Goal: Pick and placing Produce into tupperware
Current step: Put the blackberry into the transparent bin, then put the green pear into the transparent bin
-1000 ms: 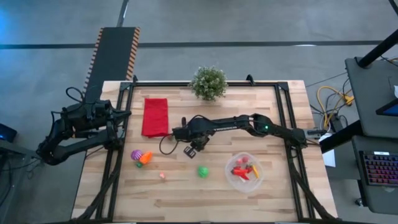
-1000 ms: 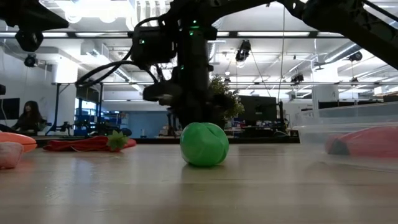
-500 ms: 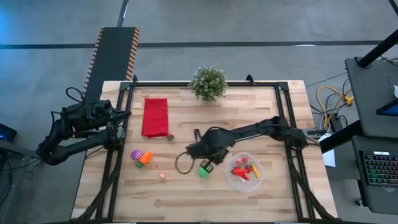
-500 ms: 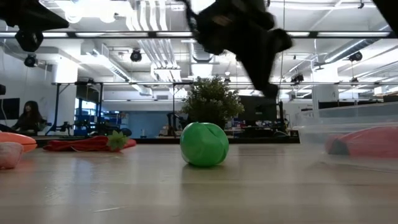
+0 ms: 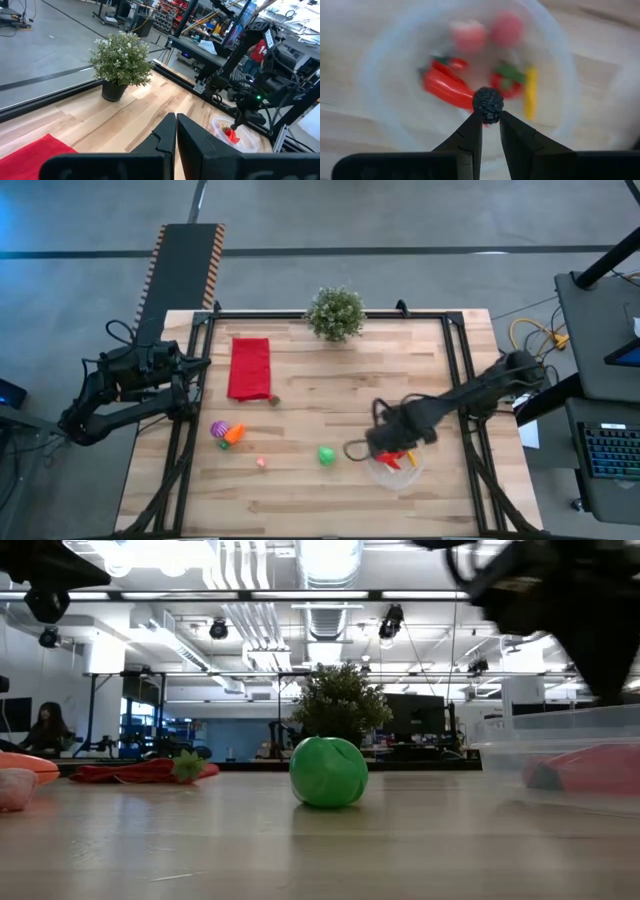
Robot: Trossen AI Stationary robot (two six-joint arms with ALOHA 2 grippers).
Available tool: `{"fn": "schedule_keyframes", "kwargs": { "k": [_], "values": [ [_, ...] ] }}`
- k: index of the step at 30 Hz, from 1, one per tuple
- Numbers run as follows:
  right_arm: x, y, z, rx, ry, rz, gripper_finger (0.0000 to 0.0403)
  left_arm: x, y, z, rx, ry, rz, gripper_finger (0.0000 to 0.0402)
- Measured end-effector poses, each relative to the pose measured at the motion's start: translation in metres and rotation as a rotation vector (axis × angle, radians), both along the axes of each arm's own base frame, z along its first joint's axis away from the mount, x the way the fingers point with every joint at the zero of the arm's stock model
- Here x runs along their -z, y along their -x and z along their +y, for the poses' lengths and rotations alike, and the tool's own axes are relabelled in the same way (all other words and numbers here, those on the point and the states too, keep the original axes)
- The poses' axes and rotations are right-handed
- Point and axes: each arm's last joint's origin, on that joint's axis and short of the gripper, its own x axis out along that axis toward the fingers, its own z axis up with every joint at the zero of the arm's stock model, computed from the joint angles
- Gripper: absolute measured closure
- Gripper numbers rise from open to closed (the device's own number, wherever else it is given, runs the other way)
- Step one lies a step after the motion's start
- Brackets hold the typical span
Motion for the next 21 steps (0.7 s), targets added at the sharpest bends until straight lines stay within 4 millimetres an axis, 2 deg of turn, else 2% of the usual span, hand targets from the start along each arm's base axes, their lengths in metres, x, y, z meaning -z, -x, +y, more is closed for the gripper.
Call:
{"fn": "schedule_keyframes", "kwargs": {
  "k": [5,9,13,17,21],
  "values": [
    [0.012,0.026,0.004,0.049,-0.055,-0.001,0.0344,0.0,0.0,0.0,0.0,0.0,-0.001,0.0402],
    [0.028,0.029,0.009,0.071,-0.114,-0.061,0.0337,0.0,0.0,0.0,-0.002,0.004,-0.002,0.0402],
    [0.035,0.03,0.012,0.059,-0.115,-0.033,0.0306,0.0,0.0,0.0,-0.002,0.006,-0.003,0.0402],
    [0.028,0.03,0.016,0.048,-0.106,-0.017,0.0263,0.0,0.0,0.0,-0.003,0.006,-0.004,0.0402],
    [0.009,0.024,0.015,0.063,-0.01,-0.069,0.0229,0.0,0.0,0.0,-0.008,0.004,-0.005,0.0402]
  ]
}}
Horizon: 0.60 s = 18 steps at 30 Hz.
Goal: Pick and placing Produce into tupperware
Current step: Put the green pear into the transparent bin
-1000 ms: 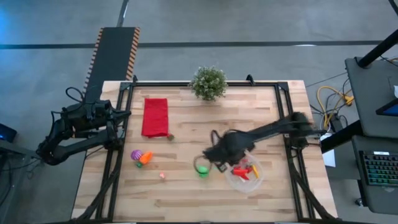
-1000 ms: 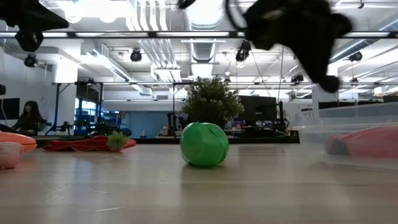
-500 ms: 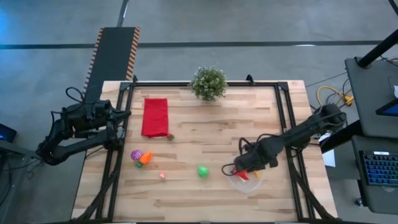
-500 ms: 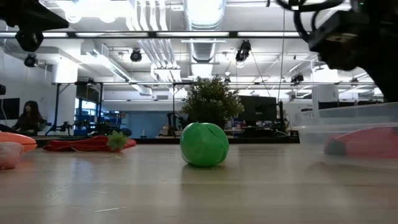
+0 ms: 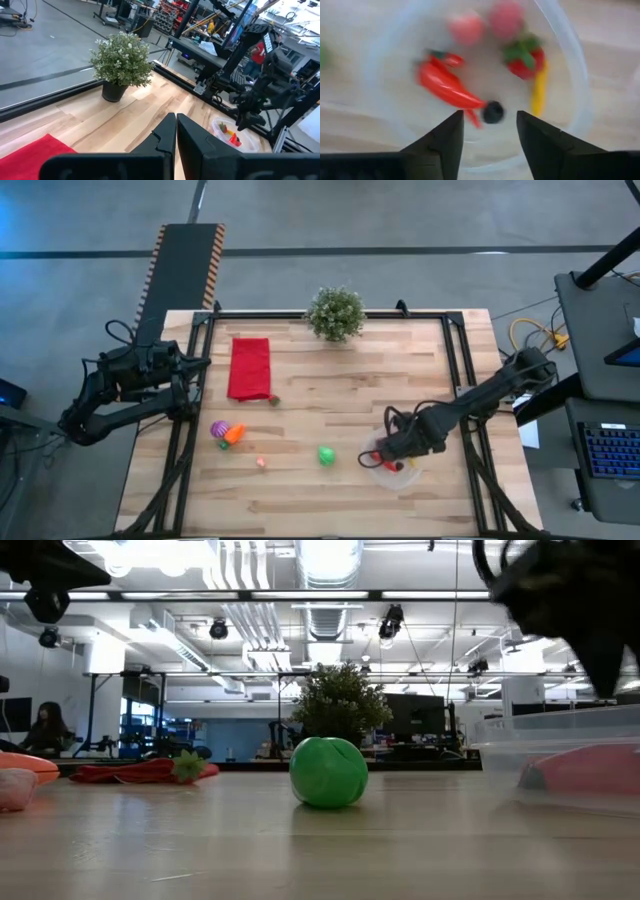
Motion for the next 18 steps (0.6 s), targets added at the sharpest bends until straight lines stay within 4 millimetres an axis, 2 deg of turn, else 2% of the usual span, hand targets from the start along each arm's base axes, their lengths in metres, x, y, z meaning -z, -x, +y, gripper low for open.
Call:
{"fn": "schedule_keyframes", "kwargs": {
  "k": [4,8,13,18],
  "values": [
    [-0.022,-0.017,-0.007,-0.008,0.067,-0.105,0.0215,0.0,-0.001,0.001,-0.006,0.001,0.006,0.0402],
    [-0.023,-0.043,-0.023,-0.103,0.088,-0.127,0.0217,0.0,-0.004,0.002,-0.008,0.006,0.02,0.0402],
    [-0.016,-0.094,-0.052,-0.244,0.113,-0.219,0.0222,0.0,-0.008,0.003,-0.008,0.015,0.044,0.0402],
    [-0.007,-0.146,-0.092,-0.36,0.177,-0.269,0.0224,0.0,-0.012,0.005,-0.008,0.023,0.064,0.0402]
  ]
}}
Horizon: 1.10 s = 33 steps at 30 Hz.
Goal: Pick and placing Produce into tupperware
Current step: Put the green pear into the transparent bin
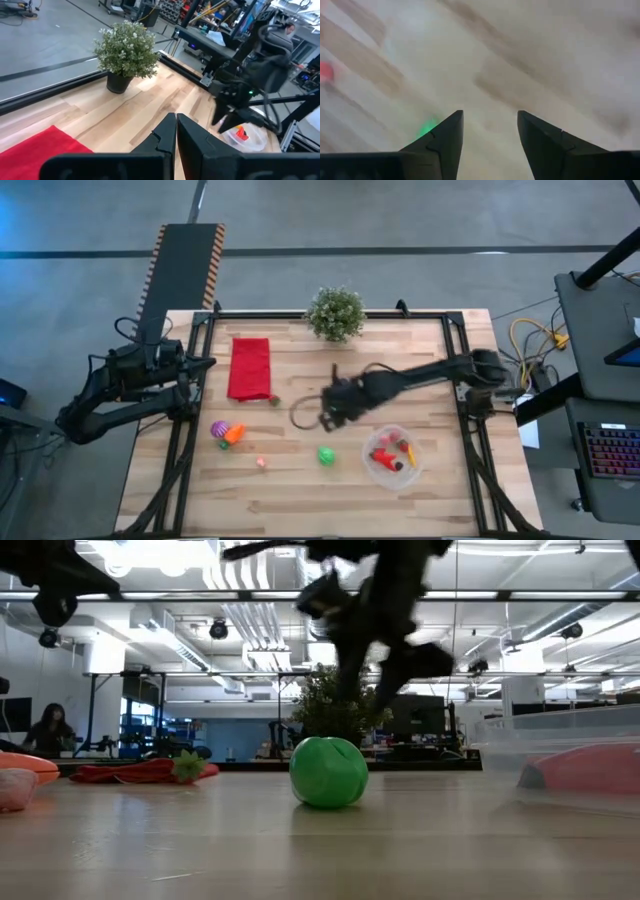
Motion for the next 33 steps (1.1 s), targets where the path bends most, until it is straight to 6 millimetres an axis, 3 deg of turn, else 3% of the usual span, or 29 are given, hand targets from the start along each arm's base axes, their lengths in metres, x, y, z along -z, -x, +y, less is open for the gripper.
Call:
{"fn": "schedule_keyframes", "kwargs": {
  "k": [7,11,17,20,26,33],
  "values": [
    [0.014,-0.069,-0.049,-0.168,0.0,-0.081,0.0227,0.0,-0.003,0.001,-0.003,0.005,0.016,0.0402],
    [0.006,-0.102,-0.058,-0.237,0.008,-0.168,0.0227,0.0,-0.002,0.001,-0.003,0.003,0.008,0.0402],
    [0.01,-0.136,-0.064,-0.322,0.067,-0.192,0.0213,0.0,0.001,0.0,-0.009,0.021,-0.013,0.0402],
    [0.014,-0.143,-0.069,-0.328,0.106,-0.234,0.0203,0.0,0.001,0.0,-0.009,0.021,-0.015,0.0402],
    [0.024,-0.14,-0.078,-0.326,0.089,-0.195,0.0191,0.0,0.001,0.0,-0.006,0.021,-0.014,0.0402],
    [0.031,-0.155,-0.079,-0.403,0.152,-0.318,0.0191,0.0,0.001,0.0,-0.008,0.021,-0.013,0.0402]
  ]
}}
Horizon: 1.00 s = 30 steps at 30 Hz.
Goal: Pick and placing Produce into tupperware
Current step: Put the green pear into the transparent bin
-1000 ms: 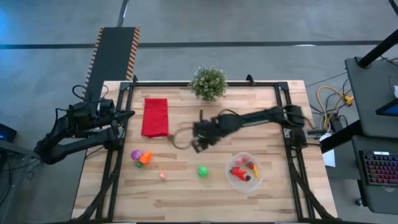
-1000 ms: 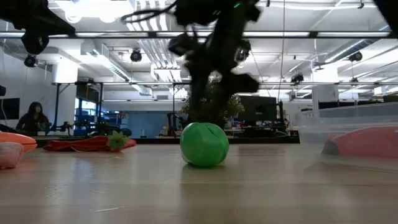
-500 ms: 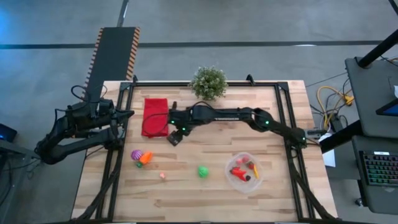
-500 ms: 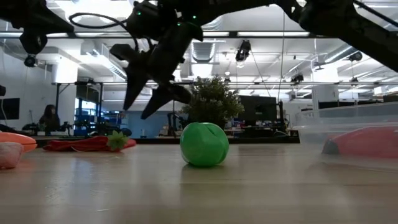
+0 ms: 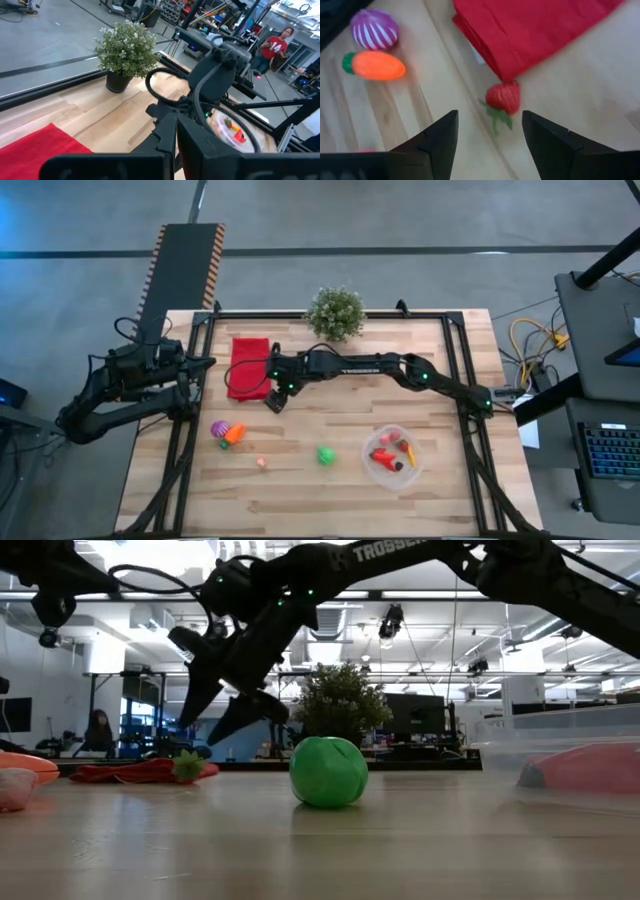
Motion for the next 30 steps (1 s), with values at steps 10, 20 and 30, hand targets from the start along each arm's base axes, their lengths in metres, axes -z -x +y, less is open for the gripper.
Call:
{"fn": "schedule_keyframes", "kwargs": {
  "k": [10,20,30],
  "values": [
    [0.036,-0.01,-0.002,-0.006,0.005,0.006,0.0192,0.0,0.0,0.0,0.0,0.001,0.001,0.0402],
    [0.047,-0.013,-0.002,-0.034,0.035,0.009,0.0192,0.0,0.0,0.0,0.002,0.001,0.001,0.0402],
    [-0.015,0.013,-0.002,-0.002,0.039,0.109,0.0192,0.0,0.0,0.0,0.004,-0.005,0.004,0.0402]
  ]
}}
